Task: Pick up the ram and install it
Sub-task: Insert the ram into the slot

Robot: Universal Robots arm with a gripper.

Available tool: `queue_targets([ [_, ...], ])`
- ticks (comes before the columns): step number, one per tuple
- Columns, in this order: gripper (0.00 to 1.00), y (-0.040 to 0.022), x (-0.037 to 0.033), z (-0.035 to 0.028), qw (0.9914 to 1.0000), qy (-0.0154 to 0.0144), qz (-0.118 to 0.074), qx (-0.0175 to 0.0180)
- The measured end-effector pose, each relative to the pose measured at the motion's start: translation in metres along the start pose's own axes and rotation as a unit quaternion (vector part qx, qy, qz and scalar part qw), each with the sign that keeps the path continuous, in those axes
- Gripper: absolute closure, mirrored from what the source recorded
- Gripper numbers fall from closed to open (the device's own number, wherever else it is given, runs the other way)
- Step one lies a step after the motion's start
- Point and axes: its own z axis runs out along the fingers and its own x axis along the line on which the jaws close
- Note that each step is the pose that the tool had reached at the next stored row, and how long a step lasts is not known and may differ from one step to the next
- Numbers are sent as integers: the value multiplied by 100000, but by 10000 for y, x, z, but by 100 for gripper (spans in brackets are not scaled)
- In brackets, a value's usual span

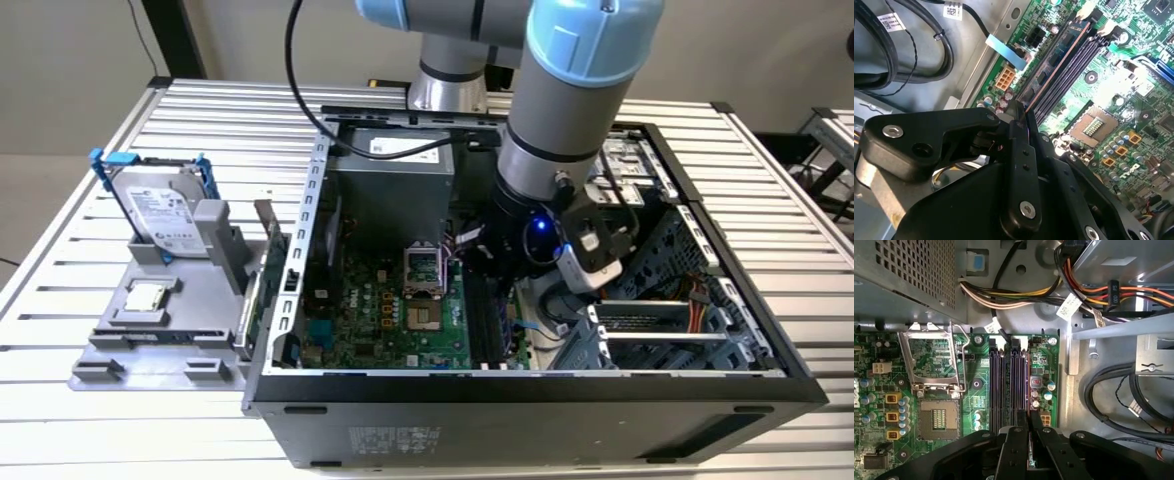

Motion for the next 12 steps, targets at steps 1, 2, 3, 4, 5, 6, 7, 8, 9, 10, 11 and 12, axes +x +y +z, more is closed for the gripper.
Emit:
queue_targets([
  [1, 100, -2, 1, 1, 100000, 2, -65, 5],
  [2, 100, -3, 4, 2, 100000, 4, -114, 13],
  [3, 100, -3, 7, 3, 100000, 6, -154, 15],
  [4, 100, -3, 8, 6, 100000, 4, -178, 7],
  [5, 100, -3, 10, 8, 100000, 4, -186, 8],
  [6, 100, -3, 10, 12, 100000, 7, -194, 1],
  [7, 100, -3, 10, 18, 100000, 12, -197, -2],
  [8, 100, -3, 11, 24, 100000, 15, -195, -3],
  [9, 100, -4, 11, 28, 100000, 25, -190, 12],
  [10, 100, -4, 11, 33, 100000, 28, -191, 12],
  [11, 100, -4, 12, 37, 100000, 35, -189, 14],
  [12, 100, -4, 12, 40, 100000, 43, -187, 18],
])
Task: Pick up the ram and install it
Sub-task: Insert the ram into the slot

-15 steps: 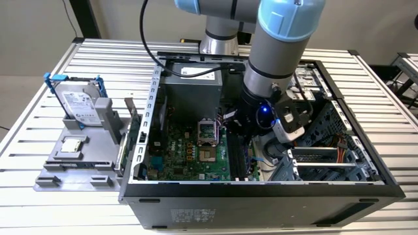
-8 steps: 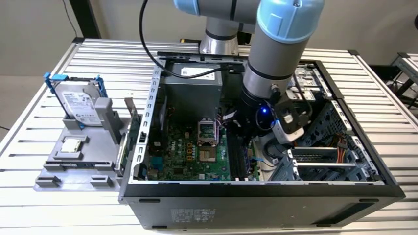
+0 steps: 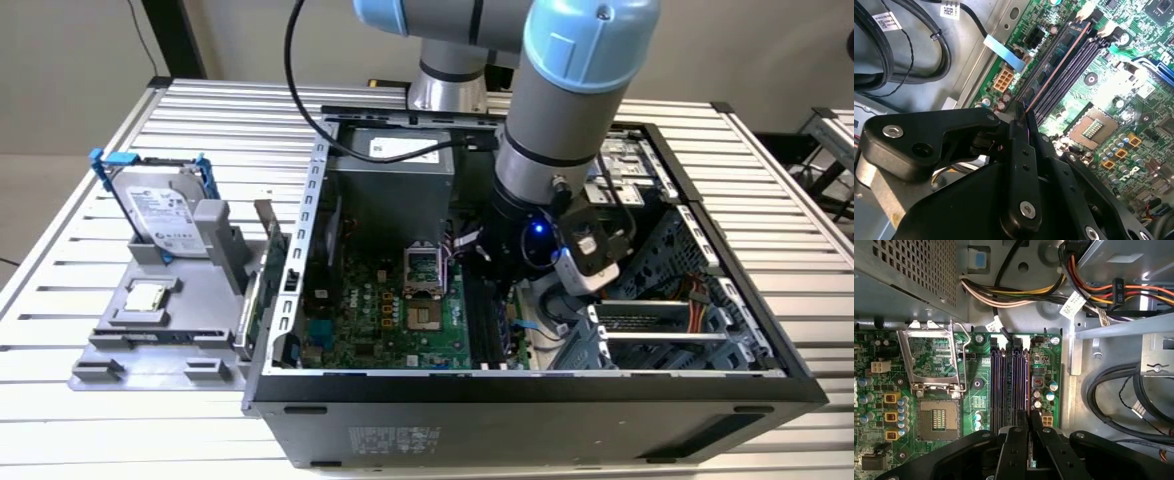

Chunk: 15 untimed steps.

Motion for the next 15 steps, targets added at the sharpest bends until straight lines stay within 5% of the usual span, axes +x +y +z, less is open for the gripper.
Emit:
queue_targets([
  [15, 100, 1, 3, 8, 99996, 51, 912, -3],
])
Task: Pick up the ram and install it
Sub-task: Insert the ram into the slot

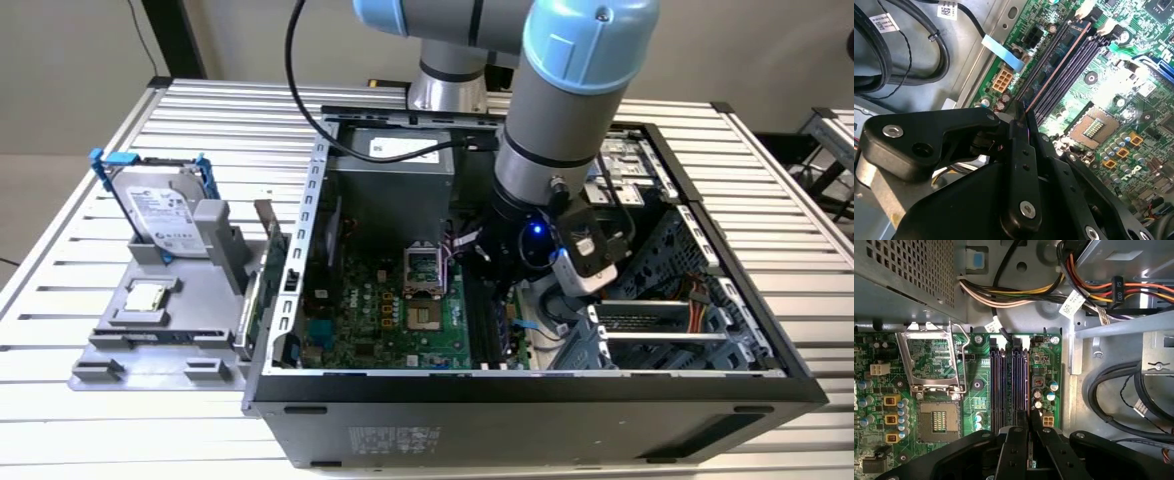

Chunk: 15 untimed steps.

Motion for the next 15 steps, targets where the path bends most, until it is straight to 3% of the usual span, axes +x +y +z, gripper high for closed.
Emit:
queue_targets([
  [5, 100, 1, 2, 15, 99997, -6, 785, 12],
  [9, 100, -1, 3, 78, 99997, 4, 789, 45],
  [15, 100, 0, 4, 80, 99997, 25, 796, 26],
])
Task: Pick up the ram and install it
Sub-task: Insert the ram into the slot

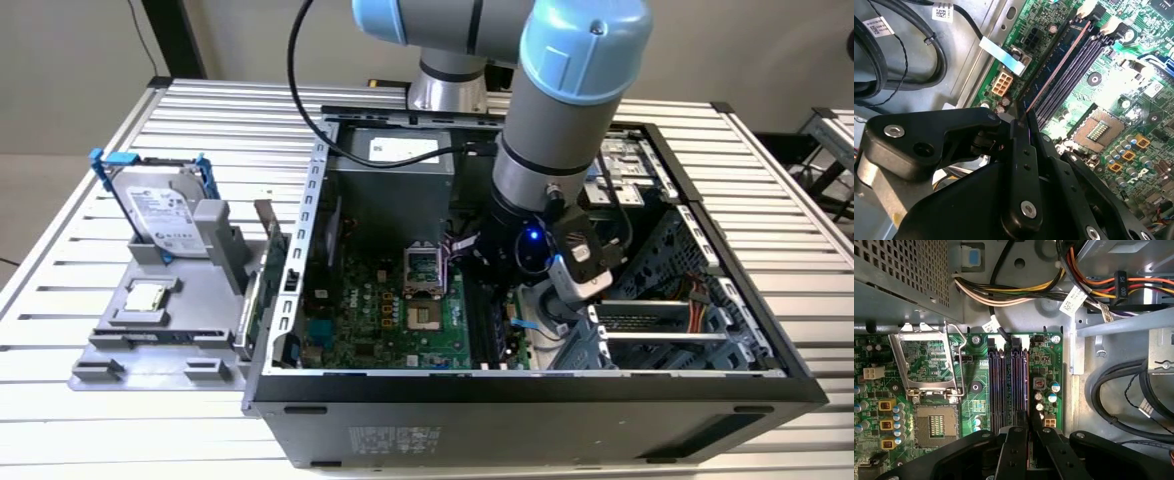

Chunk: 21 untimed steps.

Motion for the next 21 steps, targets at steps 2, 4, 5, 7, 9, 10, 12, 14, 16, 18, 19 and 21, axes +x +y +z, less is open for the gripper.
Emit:
queue_targets([
  [2, 0, 1, -1, 1, 100000, 2, -6, -37],
  [4, 0, 1, -1, 3, 100000, 12, -5, -37],
  [5, 0, 1, -1, 2, 100000, 18, -3, -31],
  [7, 0, 0, 0, -6, 100000, 36, 25, 18],
  [9, 0, 0, 0, -31, 99999, 34, 323, -61],
  [10, 0, 1, 0, -69, 99999, 35, 461, -75],
  [12, 0, 1, -1, -159, 99999, 50, 538, -72],
  [14, 0, 1, -1, -247, 99998, 79, 555, -70],
  [16, 0, 2, -3, -326, 99998, 145, 556, -73],
  [18, 0, 2, -3, -336, 99998, 160, 556, -77],
  [19, 0, 2, -3, -337, 99998, 161, 558, -74],
  [21, 100, 2, -3, -337, 99998, 160, 556, -75],
])
